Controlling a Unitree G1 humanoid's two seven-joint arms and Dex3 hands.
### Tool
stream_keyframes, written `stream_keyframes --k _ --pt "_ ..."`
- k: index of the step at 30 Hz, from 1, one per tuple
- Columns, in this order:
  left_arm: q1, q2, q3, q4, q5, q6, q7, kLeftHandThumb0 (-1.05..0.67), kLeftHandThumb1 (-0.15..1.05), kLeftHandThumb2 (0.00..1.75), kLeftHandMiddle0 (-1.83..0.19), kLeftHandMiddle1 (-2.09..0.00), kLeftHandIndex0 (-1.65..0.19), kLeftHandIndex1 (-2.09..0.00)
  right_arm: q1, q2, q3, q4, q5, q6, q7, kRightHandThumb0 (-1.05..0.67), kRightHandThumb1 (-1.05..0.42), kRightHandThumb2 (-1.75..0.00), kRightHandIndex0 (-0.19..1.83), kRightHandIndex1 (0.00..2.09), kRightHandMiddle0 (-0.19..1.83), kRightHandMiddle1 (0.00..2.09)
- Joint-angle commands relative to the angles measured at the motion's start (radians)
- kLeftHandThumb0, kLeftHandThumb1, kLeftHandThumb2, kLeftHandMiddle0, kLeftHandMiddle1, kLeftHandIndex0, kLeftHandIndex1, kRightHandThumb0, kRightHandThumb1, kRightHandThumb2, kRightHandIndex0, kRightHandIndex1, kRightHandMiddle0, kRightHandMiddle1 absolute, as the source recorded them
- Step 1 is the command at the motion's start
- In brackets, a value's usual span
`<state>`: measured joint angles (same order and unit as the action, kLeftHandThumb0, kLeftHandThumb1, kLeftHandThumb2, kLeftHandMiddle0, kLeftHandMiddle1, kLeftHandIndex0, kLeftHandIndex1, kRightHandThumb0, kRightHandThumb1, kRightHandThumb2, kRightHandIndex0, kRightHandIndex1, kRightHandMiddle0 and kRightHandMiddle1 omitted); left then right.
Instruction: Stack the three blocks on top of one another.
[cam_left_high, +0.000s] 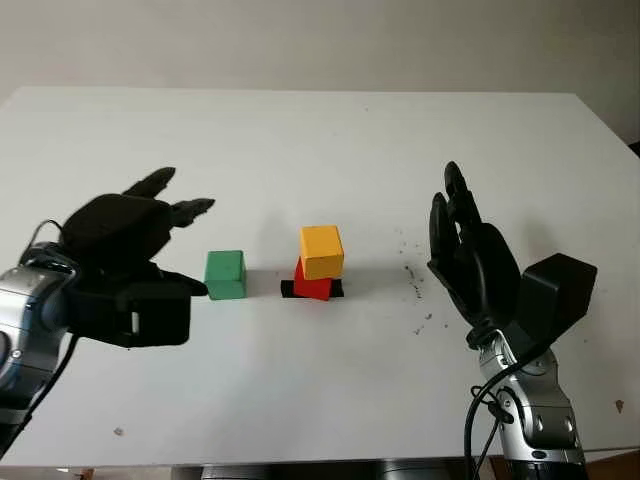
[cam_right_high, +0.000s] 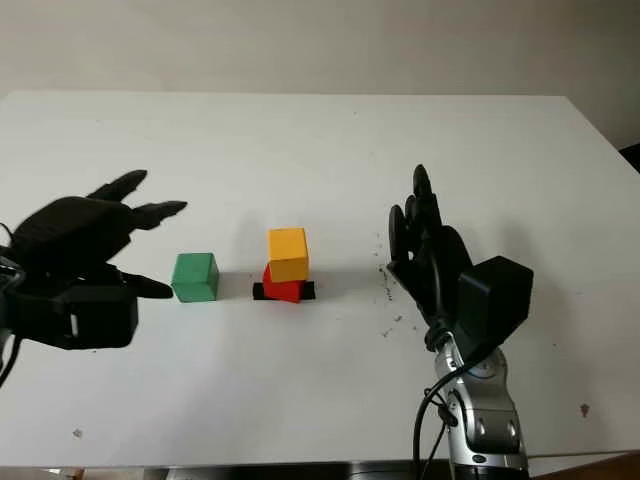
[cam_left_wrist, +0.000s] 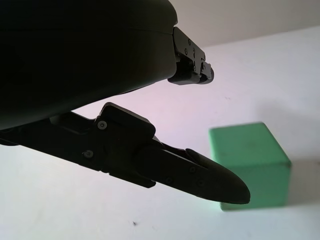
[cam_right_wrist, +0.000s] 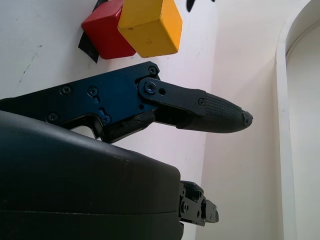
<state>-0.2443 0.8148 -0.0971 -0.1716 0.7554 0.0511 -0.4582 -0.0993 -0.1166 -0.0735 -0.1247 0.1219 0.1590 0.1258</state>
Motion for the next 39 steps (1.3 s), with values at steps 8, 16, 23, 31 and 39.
stream_keyframes --k 8,16,23,31,39 --pt "0.019 -0.025 -0.04 -0.012 0.027 -0.021 0.005 -0.92 1.04 0.07 0.19 -0.03 -0.17 -0.04 0.008 0.004 -0.009 -0.031 0.006 -0.017 -0.003 -0.7 -1.05 -0.64 -0.18 0.05 -0.14 0.05" --pt "0.041 -0.041 -0.046 -0.001 0.066 -0.046 0.083 -0.86 1.02 0.06 0.1 -0.08 -0.33 -0.13 0.007 0.004 -0.006 -0.053 -0.001 0.004 -0.015 -0.7 -1.05 -0.64 -0.18 0.06 -0.14 0.06" --pt "0.053 -0.041 -0.044 0.018 0.093 -0.081 0.164 -0.62 1.03 0.06 -0.1 -0.06 -0.2 -1.14 0.011 -0.007 -0.005 -0.075 -0.009 0.02 -0.013 -0.7 -1.05 -0.63 -0.19 0.05 -0.15 0.05" --pt "0.059 -0.035 -0.041 0.044 0.106 -0.13 0.226 -0.43 1.05 0.1 -0.21 -0.07 -0.17 -1.56 0.015 -0.003 -0.013 -0.077 -0.01 0.011 -0.014 -0.67 -1.05 -0.64 -0.19 0.05 -0.15 0.05" --pt "0.053 -0.03 -0.035 0.066 0.094 -0.172 0.244 -0.38 1.05 0.1 -0.25 -0.06 -0.12 -1.55 0.01 -0.005 -0.02 -0.071 -0.016 0.002 -0.022 -0.68 -1.05 -0.61 -0.18 0.05 -0.14 0.06"
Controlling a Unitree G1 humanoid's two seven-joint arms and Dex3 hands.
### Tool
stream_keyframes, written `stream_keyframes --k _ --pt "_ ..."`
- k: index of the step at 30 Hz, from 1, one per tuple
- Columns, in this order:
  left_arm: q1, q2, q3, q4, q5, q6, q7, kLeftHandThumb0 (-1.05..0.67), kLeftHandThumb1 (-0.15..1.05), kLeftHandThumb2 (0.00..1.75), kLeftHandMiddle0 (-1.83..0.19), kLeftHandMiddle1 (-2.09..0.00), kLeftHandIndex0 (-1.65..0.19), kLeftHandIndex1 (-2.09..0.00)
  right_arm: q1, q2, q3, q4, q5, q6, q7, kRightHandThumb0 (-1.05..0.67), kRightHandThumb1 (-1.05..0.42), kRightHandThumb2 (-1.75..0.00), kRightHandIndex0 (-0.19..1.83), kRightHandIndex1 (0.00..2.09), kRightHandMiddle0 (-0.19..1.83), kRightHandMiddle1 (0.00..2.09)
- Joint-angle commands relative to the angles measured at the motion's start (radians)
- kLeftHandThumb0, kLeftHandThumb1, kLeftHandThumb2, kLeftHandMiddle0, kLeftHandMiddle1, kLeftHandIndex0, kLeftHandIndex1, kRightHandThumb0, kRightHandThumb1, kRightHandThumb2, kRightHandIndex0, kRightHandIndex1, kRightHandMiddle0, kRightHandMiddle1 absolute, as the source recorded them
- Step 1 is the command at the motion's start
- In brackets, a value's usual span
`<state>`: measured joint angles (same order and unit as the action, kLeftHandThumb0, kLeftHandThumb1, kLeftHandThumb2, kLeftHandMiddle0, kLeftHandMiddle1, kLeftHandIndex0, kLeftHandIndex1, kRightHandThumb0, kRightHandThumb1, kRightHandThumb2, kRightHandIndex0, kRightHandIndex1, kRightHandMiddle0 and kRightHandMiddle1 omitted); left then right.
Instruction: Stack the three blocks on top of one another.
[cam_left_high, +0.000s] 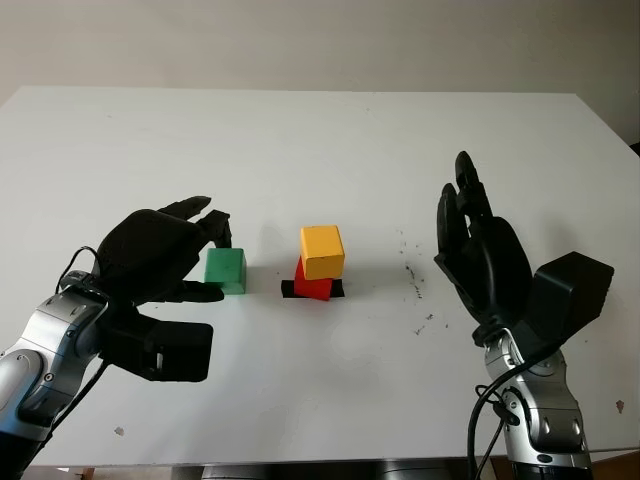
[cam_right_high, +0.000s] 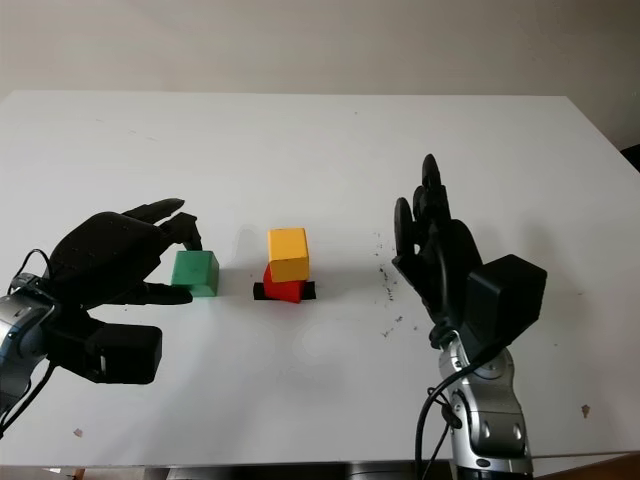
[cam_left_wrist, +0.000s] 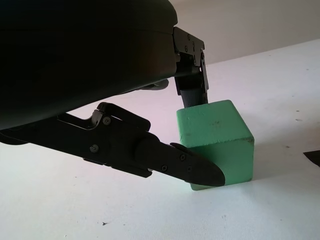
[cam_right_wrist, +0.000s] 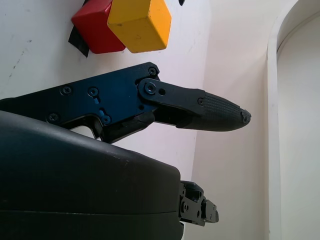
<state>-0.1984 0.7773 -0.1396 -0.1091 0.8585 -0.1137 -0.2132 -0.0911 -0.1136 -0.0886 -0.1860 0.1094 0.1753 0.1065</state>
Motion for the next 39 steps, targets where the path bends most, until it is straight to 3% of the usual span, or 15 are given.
stream_keyframes --k 1,7,11,22,33,39 --pt "0.006 0.005 0.011 0.002 -0.025 -0.01 -0.01 -0.38 1.05 0.09 -0.25 -0.06 -0.12 -1.54 0.001 -0.007 -0.005 -0.009 -0.005 -0.016 -0.003 -0.68 -1.05 -0.61 -0.18 0.05 -0.14 0.06" --pt "-0.01 -0.035 0.08 -0.015 -0.276 -0.01 -0.092 -0.41 1.05 0.11 -0.25 -0.06 -0.18 -1.48 0.004 0.001 0.004 -0.007 -0.007 -0.02 -0.001 -0.68 -1.05 -0.62 -0.18 0.05 -0.14 0.05" --pt "-0.039 -0.063 0.147 -0.061 -0.438 0.057 -0.156 -0.43 1.05 0.13 -0.25 -0.05 -0.2 -1.46 0.009 0.011 0.02 0.005 -0.021 -0.034 -0.007 -0.68 -1.05 -0.61 -0.18 0.05 -0.13 0.06" --pt "-0.28 -0.098 0.236 -0.044 -0.816 0.252 -0.331 -0.46 1.03 0.06 -0.33 -0.07 -0.32 -1.44 0.025 0.02 0.051 0.005 -0.038 -0.007 -0.009 -0.67 -1.05 -0.57 -0.18 0.05 -0.13 0.06" --pt "-0.356 -0.256 0.223 -0.057 -0.96 0.446 -0.258 -0.44 1.0 0.05 -0.33 -0.05 -0.37 -1.44 0.024 0.022 0.066 0.0 -0.05 0.01 -0.017 -0.66 -1.05 -0.57 -0.19 0.05 -0.14 0.05" --pt "-0.329 -0.336 0.168 -0.078 -0.952 0.5 -0.213 -0.45 1.04 0.06 -0.28 -0.04 -0.34 -1.49 0.023 0.023 0.073 0.008 -0.056 -0.008 -0.017 -0.65 -1.05 -0.57 -0.19 0.04 -0.14 0.05"
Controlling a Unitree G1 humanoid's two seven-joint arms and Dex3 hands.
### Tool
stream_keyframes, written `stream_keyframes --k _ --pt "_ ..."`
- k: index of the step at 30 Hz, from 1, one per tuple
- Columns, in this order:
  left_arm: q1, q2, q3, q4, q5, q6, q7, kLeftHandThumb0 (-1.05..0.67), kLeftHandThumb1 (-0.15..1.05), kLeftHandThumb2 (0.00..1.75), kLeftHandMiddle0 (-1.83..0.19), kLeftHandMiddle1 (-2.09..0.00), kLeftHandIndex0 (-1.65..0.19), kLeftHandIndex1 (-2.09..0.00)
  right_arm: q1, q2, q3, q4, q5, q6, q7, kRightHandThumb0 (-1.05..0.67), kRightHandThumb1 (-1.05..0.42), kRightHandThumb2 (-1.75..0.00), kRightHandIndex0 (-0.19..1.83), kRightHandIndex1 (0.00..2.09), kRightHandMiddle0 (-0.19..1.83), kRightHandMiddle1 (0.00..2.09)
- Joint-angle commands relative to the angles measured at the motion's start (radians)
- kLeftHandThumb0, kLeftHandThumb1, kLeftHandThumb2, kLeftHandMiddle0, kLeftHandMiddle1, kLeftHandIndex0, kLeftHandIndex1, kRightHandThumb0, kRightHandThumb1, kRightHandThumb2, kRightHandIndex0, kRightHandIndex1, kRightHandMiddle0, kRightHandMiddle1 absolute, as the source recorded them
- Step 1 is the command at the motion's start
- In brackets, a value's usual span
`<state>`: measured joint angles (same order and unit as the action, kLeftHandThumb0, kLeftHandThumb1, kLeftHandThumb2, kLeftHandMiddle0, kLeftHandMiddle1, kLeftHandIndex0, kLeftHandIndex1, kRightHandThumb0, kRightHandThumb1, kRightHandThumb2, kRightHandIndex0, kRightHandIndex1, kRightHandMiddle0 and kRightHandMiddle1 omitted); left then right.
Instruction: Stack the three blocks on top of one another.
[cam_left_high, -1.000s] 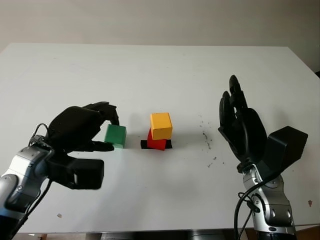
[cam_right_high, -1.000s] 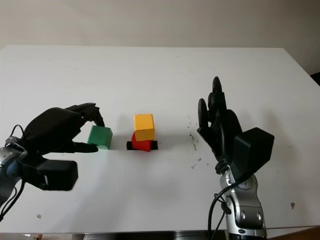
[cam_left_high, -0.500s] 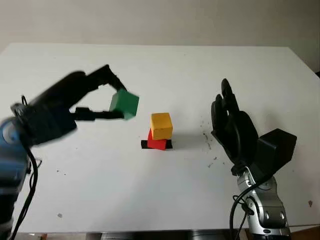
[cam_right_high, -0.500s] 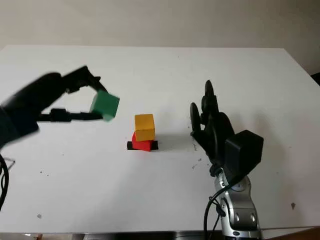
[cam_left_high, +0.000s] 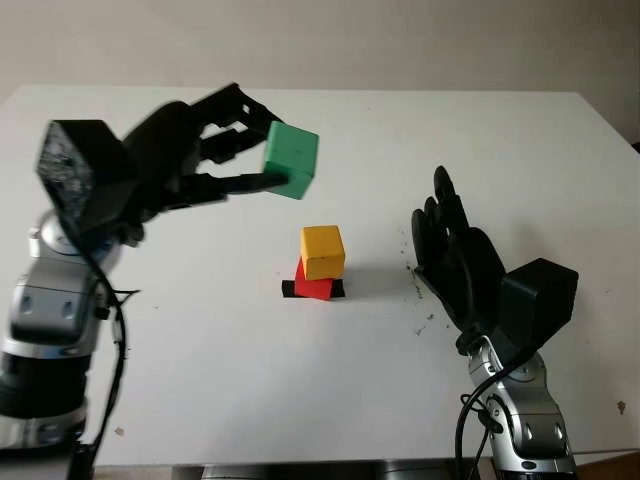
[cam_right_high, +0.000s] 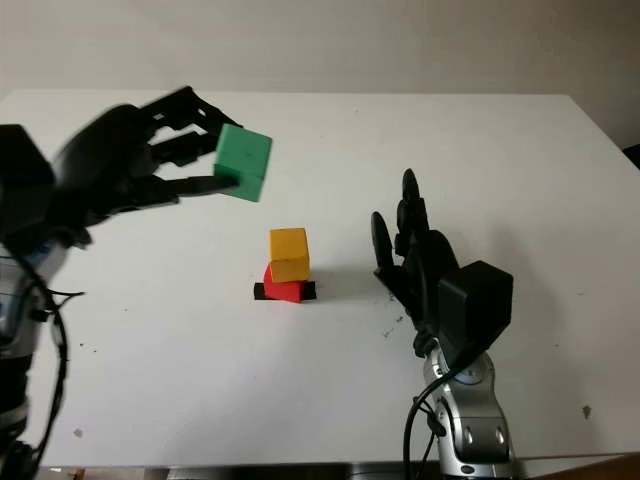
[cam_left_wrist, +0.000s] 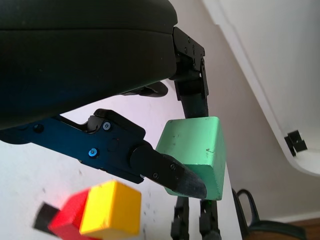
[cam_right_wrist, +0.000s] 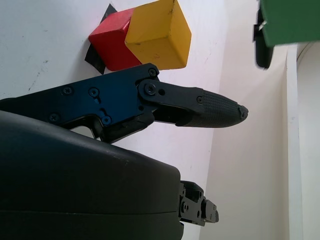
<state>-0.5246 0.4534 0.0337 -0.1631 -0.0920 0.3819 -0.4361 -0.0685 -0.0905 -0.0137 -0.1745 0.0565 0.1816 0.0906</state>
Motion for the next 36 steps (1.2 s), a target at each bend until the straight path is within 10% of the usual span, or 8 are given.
stream_keyframes --k 1,17,36 --pt "0.006 -0.025 -0.013 -0.025 -0.002 0.007 0.016 -0.45 1.04 0.06 -0.27 -0.03 -0.34 -1.49 0.002 0.0 -0.002 -0.004 -0.003 -0.015 -0.001 -0.65 -1.05 -0.57 -0.19 0.04 -0.15 0.05" --pt "0.158 -0.182 -0.086 0.039 0.003 -0.069 0.068 -0.49 1.03 0.05 -0.25 -0.05 -0.3 -1.62 -0.006 -0.002 -0.006 0.001 0.0 -0.002 0.005 -0.67 -1.05 -0.57 -0.19 0.04 -0.15 0.05" --pt "0.176 -0.187 -0.06 0.084 0.038 -0.161 0.114 -0.47 1.04 0.06 -0.26 -0.06 -0.29 -1.53 -0.007 -0.006 -0.018 -0.005 0.013 0.02 0.01 -0.66 -1.05 -0.56 -0.19 0.05 -0.13 0.06"
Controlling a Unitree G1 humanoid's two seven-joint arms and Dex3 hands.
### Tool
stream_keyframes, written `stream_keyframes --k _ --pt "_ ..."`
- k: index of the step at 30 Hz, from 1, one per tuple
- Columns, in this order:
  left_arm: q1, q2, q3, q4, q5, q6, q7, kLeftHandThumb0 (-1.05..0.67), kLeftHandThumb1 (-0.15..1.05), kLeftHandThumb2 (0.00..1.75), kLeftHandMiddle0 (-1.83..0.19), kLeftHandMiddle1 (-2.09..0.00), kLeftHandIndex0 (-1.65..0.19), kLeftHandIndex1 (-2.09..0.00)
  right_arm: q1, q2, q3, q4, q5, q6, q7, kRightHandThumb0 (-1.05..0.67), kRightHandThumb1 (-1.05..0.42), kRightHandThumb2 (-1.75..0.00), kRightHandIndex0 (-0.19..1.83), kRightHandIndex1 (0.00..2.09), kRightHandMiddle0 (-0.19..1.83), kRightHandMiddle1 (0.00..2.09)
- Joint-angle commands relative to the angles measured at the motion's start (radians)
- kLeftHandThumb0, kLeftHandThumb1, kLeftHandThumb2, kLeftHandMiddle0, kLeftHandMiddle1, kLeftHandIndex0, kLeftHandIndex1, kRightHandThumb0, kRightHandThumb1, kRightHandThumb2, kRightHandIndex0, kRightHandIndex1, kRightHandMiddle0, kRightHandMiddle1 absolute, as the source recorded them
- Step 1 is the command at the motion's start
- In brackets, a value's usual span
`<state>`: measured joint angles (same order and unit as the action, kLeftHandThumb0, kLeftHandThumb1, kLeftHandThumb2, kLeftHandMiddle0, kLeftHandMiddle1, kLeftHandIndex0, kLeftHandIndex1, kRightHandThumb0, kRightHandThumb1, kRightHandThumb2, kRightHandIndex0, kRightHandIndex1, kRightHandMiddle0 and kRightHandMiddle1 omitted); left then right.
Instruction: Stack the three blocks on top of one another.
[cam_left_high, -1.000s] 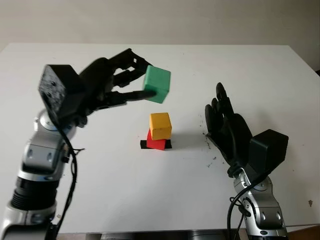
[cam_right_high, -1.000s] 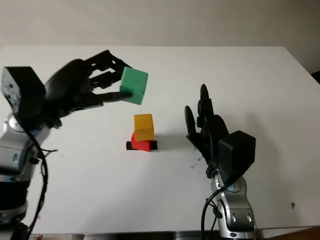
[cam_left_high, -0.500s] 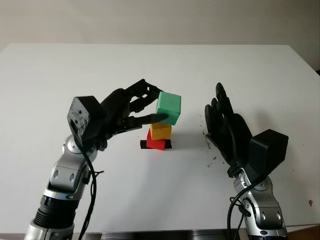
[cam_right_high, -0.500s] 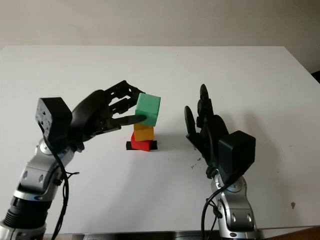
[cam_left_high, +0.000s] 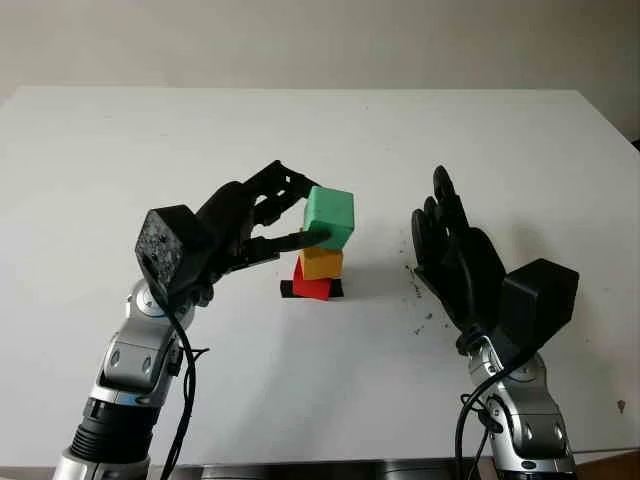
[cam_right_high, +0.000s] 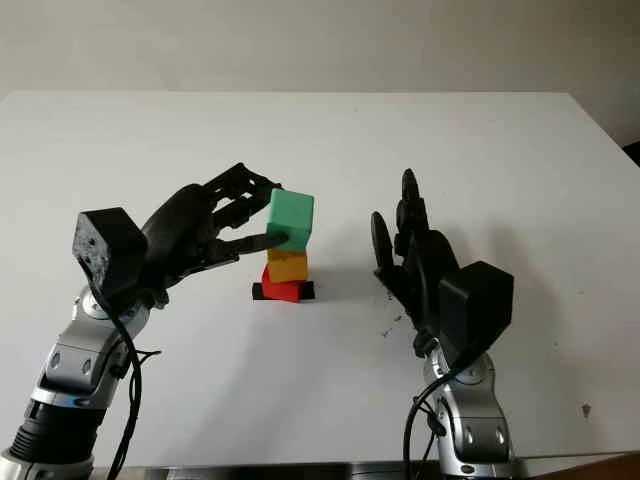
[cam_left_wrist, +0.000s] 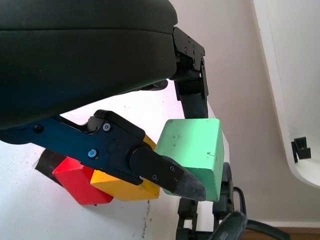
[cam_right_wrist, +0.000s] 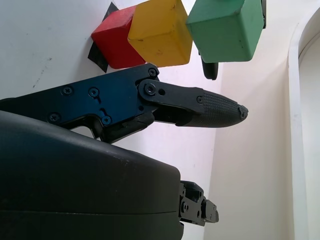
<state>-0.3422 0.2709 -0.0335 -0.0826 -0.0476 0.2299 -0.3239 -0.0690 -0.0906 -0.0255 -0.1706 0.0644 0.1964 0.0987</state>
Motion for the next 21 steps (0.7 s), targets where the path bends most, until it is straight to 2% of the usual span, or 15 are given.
stream_keyframes --k 1,13,21 --pt "-0.007 -0.004 0.007 0.004 -0.005 -0.009 0.002 -0.47 1.04 0.06 -0.26 -0.06 -0.3 -1.53 -0.007 -0.006 -0.007 -0.009 0.006 0.005 0.003 -0.66 -1.05 -0.56 -0.19 0.05 -0.13 0.06" --pt "0.0 0.001 0.006 -0.001 -0.002 0.002 0.0 -0.47 1.03 0.05 -0.26 -0.06 -0.32 -1.49 -0.006 -0.009 -0.016 -0.013 0.01 0.013 0.013 -0.67 -1.05 -0.55 -0.18 0.05 -0.13 0.06" --pt "0.015 -0.006 -0.002 -0.001 -0.001 -0.006 -0.002 -0.47 1.03 0.05 -0.28 -0.06 -0.31 -1.56 -0.002 -0.011 -0.022 -0.014 0.009 0.005 0.014 -0.65 -1.05 -0.56 -0.18 0.06 -0.12 0.06"
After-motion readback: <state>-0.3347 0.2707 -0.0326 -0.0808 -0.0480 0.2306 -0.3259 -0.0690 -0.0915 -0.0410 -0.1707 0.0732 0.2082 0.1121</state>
